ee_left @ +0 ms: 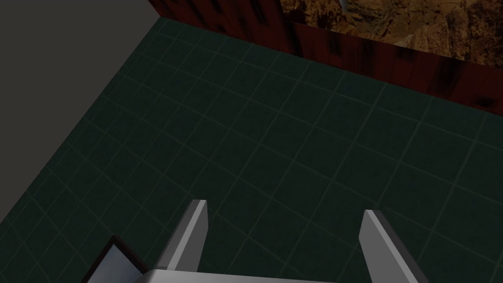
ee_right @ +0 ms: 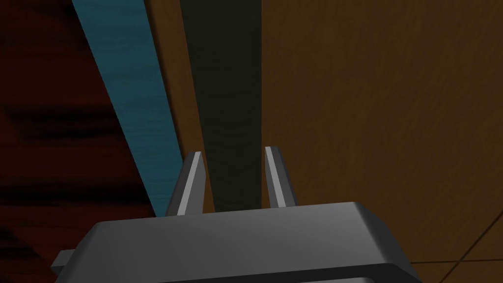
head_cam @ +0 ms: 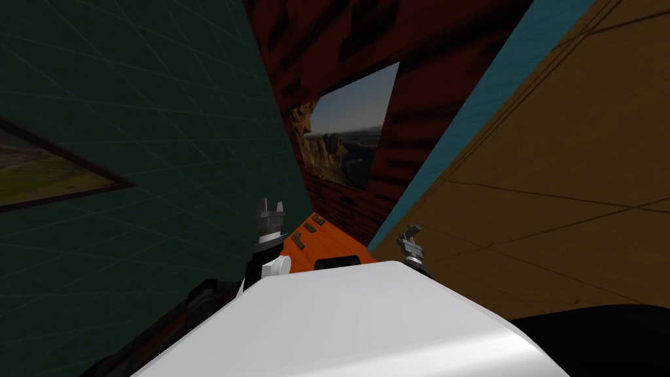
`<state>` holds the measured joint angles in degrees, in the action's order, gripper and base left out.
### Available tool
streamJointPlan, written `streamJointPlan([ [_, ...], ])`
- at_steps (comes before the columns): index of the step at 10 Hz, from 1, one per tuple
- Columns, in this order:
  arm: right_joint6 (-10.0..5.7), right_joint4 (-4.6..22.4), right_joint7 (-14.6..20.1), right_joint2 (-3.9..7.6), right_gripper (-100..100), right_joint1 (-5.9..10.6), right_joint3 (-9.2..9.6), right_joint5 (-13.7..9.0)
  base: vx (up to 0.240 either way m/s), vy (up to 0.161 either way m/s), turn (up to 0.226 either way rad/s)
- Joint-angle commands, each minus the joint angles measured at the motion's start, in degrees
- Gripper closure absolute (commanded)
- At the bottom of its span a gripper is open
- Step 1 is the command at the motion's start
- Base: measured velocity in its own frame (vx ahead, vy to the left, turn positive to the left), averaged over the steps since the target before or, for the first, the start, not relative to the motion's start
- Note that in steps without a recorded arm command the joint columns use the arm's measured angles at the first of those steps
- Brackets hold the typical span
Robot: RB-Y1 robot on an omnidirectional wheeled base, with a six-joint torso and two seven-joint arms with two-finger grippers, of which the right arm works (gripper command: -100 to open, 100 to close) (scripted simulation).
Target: Pull the door open
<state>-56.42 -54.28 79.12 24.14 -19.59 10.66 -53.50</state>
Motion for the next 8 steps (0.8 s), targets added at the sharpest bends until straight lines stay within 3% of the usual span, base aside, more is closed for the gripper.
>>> streamJointPlan([
  [1, -0.17, -0.21, 0.86, 0.39, 100, -0.45, 1.32, 0.72, -0.241, 0.035, 0.071],
  [4, -0.48, -1.44, 2.16, 1.34, 100, -1.21, 3.63, 2.05, -0.226, 0.045, 0.052],
  [5, -0.42, -0.95, 1.98, 1.25, 100, -0.82, 3.15, 1.80, -0.106, 0.026, 0.016],
  [8, -1.29, -1.95, 3.15, 2.17, 100, -1.72, 5.84, 3.54, -0.205, -0.016, 0.069],
])
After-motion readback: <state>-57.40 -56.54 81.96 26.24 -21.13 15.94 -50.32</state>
